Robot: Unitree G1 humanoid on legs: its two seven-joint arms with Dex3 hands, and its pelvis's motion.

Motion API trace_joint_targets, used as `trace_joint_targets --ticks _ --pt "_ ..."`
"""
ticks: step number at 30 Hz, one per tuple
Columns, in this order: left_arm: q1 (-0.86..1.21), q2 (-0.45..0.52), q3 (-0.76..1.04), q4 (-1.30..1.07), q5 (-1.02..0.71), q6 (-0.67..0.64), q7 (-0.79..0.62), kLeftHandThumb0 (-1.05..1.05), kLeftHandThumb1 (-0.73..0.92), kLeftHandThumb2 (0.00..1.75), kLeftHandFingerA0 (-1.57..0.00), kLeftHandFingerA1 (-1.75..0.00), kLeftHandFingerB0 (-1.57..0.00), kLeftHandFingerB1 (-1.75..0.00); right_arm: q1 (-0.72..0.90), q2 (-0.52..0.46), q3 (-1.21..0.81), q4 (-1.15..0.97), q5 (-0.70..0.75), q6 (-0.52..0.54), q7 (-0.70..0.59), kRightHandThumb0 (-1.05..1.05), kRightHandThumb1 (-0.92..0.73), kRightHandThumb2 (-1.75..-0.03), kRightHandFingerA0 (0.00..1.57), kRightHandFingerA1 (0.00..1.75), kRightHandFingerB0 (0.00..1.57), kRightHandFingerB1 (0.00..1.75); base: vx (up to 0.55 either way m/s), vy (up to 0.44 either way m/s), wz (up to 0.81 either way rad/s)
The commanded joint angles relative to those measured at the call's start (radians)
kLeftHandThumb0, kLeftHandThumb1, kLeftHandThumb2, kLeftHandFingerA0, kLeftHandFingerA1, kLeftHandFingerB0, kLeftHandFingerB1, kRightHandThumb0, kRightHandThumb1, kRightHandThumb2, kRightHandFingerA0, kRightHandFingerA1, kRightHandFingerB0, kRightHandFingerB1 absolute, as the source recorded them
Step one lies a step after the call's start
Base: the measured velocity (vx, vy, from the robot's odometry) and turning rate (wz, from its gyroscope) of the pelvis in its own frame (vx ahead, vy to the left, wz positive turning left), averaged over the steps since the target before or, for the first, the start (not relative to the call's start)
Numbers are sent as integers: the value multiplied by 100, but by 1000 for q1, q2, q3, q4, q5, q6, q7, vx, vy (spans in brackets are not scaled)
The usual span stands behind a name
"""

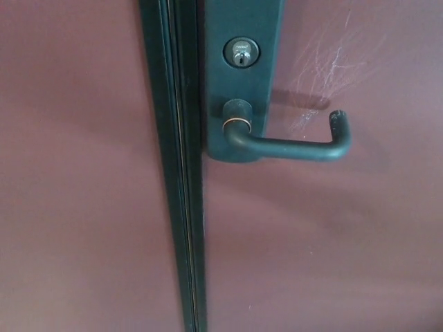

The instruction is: The robot walks towards the door handle and put its right hand on it and twist the handle

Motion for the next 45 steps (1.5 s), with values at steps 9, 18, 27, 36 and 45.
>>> trace_joint_targets --ticks 9,18,27,36,45 --pt "8 23 -23 -3 30 -3 -21 -15 39 73 -60 -89 -53 -71 278 -163 -88 -1013 350 222 187 -46 -45 -53 62 60 43 46 0 0 0" --pt "24 35 -40 -4 42 -8 -25 -15 39 72 -62 -87 -53 -71 228 -436 -179 -1228 468 330 303 -69 -34 -72 56 58 38 46 0 0 0" --pt "40 37 -52 -11 37 -21 -39 -13 38 72 -64 -90 -54 -71 129 -591 -207 -1294 598 458 290 -67 -32 -70 58 56 39 45 0 0 0" --pt "37 44 -59 -8 40 -19 -41 -14 38 71 -65 -89 -54 -71 -2 -745 -157 -1340 705 586 261 -64 -32 -68 58 55 38 43 0 0 0" --pt "22 49 -70 -11 34 -19 -54 -16 39 69 -65 -89 -55 -71 -203 -856 42 -1330 644 653 306 -53 -47 -55 50 46 30 33 0 0 0"
